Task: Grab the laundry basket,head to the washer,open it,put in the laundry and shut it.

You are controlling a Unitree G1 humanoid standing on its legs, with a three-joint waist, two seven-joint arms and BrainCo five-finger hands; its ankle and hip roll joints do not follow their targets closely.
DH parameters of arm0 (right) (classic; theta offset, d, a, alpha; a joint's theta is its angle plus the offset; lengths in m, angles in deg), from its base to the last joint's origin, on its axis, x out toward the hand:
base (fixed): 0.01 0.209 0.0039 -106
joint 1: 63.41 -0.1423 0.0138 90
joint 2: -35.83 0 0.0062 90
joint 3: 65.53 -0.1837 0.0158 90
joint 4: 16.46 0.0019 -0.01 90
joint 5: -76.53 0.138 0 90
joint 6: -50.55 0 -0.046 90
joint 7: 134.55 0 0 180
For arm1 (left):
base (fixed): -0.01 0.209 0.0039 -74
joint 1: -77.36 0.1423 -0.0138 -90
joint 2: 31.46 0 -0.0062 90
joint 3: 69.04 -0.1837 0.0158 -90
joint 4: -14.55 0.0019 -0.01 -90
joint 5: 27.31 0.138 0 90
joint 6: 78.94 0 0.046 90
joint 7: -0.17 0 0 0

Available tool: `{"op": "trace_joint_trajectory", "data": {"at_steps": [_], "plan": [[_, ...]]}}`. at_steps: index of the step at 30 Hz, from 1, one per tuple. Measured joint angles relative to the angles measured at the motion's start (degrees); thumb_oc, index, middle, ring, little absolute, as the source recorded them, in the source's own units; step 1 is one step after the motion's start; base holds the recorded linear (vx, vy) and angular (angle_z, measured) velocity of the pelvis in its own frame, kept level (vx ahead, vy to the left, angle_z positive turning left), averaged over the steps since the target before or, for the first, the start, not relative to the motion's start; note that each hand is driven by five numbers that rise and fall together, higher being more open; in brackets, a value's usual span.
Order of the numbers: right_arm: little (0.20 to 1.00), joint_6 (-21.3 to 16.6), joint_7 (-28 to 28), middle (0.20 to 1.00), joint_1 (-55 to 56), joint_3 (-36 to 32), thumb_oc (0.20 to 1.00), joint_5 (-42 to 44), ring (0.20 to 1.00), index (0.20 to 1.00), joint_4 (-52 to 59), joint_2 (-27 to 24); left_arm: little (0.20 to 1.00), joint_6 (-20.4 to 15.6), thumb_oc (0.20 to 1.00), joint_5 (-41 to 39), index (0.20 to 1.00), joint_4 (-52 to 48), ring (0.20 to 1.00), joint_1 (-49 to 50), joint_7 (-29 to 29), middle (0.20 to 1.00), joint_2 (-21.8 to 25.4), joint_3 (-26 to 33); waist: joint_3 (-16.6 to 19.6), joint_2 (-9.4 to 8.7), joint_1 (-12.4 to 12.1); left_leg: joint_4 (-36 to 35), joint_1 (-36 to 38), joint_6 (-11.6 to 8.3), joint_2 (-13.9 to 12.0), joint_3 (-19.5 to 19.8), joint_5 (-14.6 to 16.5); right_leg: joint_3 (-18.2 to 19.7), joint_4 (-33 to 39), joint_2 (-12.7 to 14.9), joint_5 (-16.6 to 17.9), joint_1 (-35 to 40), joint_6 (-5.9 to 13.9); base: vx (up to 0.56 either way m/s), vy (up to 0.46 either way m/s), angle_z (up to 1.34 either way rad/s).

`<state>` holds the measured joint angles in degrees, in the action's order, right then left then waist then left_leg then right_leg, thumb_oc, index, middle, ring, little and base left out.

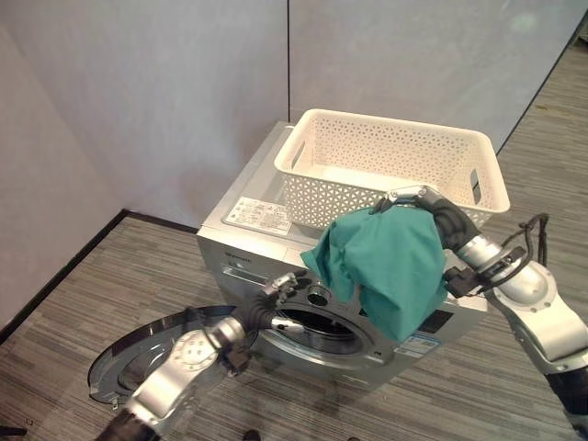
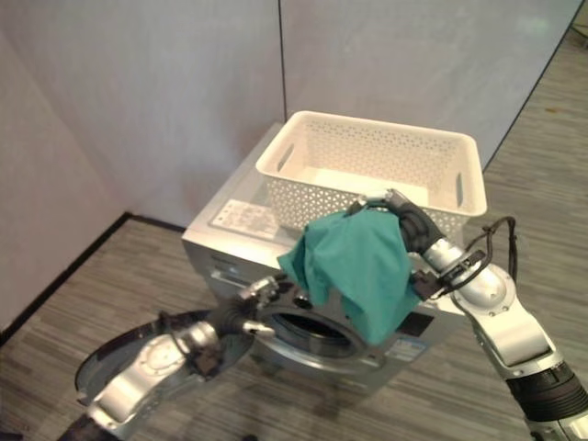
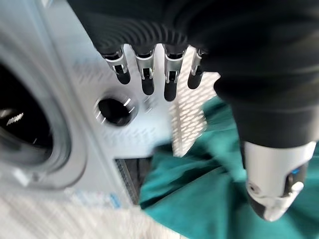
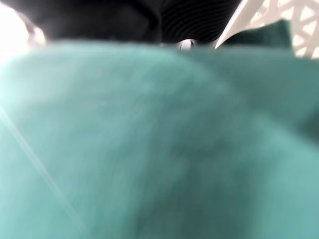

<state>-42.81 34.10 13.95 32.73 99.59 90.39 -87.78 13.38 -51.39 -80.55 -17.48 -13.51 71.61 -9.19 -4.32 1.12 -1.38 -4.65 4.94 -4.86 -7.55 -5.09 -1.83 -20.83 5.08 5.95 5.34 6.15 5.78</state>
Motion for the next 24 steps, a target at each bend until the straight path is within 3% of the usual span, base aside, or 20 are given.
{"op": "trace_joint_trajectory", "data": {"at_steps": [7, 10, 24], "plan": [[0.2, 0.2, 0.24, 0.2, -1.63, 2.24, 0.2, 1.04, 0.2, 0.2, 2.27, 0.04, 1.0, -0.03, 1.0, 2.68, 1.0, 8.7, 1.0, -12.18, 5.57, 1.0, -8.12, -3.65, 0.35, -0.36, 2.41, 0.51, -1.29, -0.36, 0.03, 1.74, -0.26, -1.53, -0.01, -0.03, -0.03, -0.06, 0.02, -0.04, -0.011, 0.11], [0.2, 0.19, 0.99, 0.2, -2.54, 3.5, 0.2, 2.22, 0.2, 0.2, 2.62, 0.03, 1.0, -0.33, 1.0, 2.68, 1.0, 8.7, 1.0, -16.32, 6.66, 1.0, -9.08, -5.98, 0.39, -0.31, 2.42, 0.56, -1.55, -0.4, 0.03, 1.96, -0.3, -1.72, -0.01, -0.05, -0.03, -0.03, 0.01, -0.02, -0.01, 0.05], [0.2, 0.88, 1.58, 0.2, -4.35, 4.63, 0.2, 3.08, 0.2, 0.2, 1.83, 2.63, 1.0, -0.15, 1.0, -2.67, 1.0, 5.83, 1.0, -21.45, 5.64, 1.0, -6.93, -11.29, 0.95, 0.52, 2.56, 0.6, -1.95, -0.41, 0.22, 2.67, -0.36, -2.49, 0.0, 0.12, -0.12, -0.12, -0.06, 0.0, -0.002, 0.03]]}}
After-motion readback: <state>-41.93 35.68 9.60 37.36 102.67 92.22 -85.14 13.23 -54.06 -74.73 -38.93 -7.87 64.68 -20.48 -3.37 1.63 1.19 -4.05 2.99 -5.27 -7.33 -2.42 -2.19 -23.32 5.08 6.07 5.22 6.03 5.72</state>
